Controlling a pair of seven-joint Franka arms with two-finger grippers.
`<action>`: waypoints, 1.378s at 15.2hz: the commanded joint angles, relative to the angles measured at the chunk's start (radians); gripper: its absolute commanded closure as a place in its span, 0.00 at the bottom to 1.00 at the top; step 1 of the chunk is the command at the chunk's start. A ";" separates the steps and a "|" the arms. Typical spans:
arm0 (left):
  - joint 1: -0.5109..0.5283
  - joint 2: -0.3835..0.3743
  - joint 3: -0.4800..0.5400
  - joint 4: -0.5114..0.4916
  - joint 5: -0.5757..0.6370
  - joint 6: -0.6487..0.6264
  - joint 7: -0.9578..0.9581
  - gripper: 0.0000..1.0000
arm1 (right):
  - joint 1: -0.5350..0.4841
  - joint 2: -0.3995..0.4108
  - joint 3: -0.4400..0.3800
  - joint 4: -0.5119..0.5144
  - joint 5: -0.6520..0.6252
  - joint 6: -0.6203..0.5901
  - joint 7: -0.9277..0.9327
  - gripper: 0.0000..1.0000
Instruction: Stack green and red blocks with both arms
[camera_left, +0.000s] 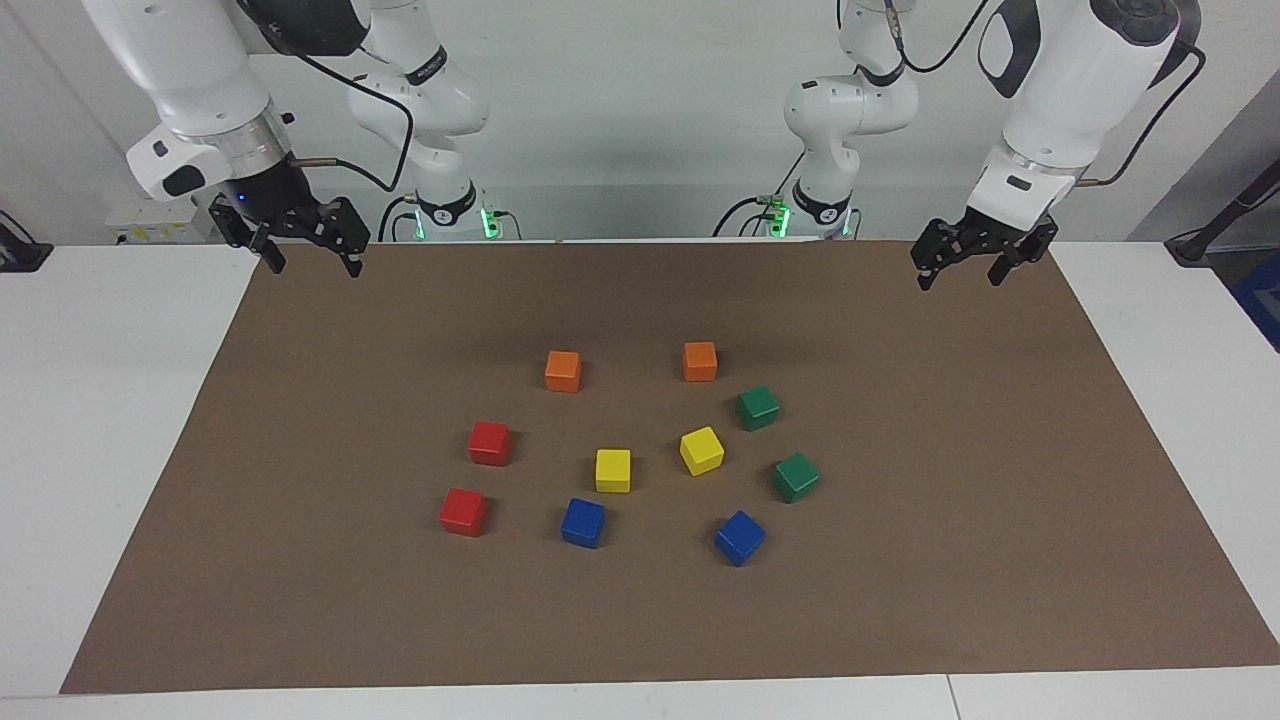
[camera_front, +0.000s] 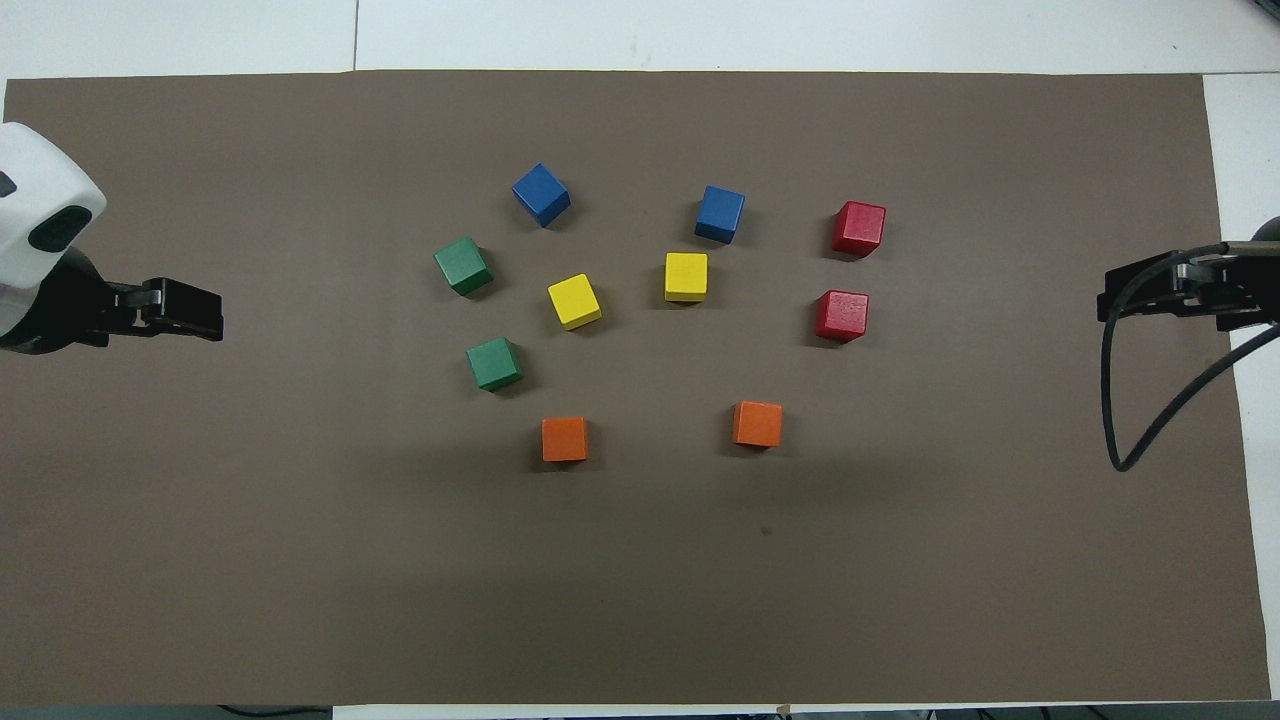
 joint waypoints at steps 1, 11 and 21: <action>-0.002 -0.023 0.007 -0.016 -0.011 -0.009 0.005 0.00 | -0.015 -0.029 0.010 -0.031 -0.001 -0.003 -0.063 0.00; -0.002 -0.023 0.008 -0.016 -0.011 -0.009 0.005 0.00 | 0.150 0.171 0.019 -0.238 -0.003 0.439 0.308 0.00; -0.015 -0.023 0.005 -0.017 -0.011 0.011 -0.032 0.00 | 0.227 0.394 0.019 -0.177 -0.007 0.626 0.457 0.00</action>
